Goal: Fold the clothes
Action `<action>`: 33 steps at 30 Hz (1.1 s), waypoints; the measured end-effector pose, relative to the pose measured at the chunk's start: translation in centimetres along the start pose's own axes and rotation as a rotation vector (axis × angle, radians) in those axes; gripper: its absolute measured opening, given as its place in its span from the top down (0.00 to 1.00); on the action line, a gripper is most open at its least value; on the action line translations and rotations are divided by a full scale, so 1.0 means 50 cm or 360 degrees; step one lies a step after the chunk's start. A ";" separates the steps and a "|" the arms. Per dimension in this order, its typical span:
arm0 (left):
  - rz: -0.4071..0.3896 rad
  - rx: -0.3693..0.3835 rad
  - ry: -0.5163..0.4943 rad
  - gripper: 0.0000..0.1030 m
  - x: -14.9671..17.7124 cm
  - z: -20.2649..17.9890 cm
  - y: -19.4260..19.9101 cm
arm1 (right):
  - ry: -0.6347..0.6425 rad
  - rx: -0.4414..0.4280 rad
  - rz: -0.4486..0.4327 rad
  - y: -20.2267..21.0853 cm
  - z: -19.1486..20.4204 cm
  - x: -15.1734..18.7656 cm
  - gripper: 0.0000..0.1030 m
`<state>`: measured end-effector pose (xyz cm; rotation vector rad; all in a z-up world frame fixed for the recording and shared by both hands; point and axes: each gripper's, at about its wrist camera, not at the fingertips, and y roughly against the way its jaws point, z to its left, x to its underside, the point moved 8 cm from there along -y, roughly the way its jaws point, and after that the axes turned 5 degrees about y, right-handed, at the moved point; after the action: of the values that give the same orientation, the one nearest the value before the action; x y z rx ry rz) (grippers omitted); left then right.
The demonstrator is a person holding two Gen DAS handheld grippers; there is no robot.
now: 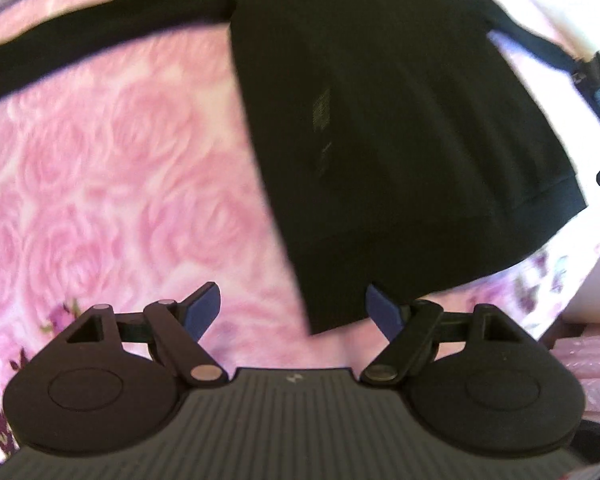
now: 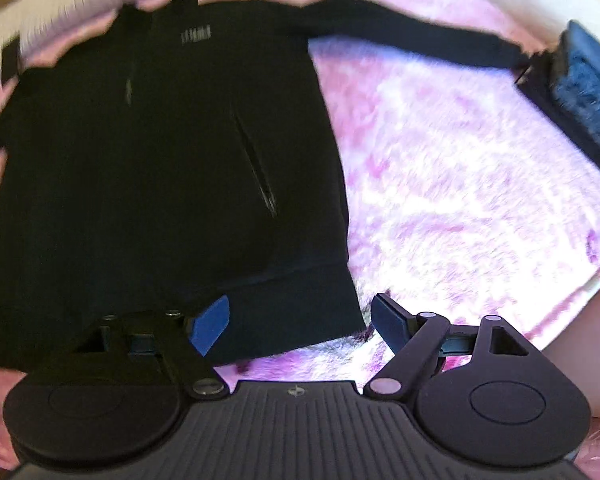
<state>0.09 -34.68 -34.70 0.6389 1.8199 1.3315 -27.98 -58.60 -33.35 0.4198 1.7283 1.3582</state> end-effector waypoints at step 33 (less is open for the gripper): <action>-0.0412 -0.0265 0.0255 0.01 -0.199 -0.247 0.244 | -0.0334 -0.0004 -0.0242 0.217 -0.273 -0.195 0.15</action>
<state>-4.90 -45.16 -18.40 0.2044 1.8216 1.3701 -35.92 -70.12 -19.11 0.4057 1.5533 1.1649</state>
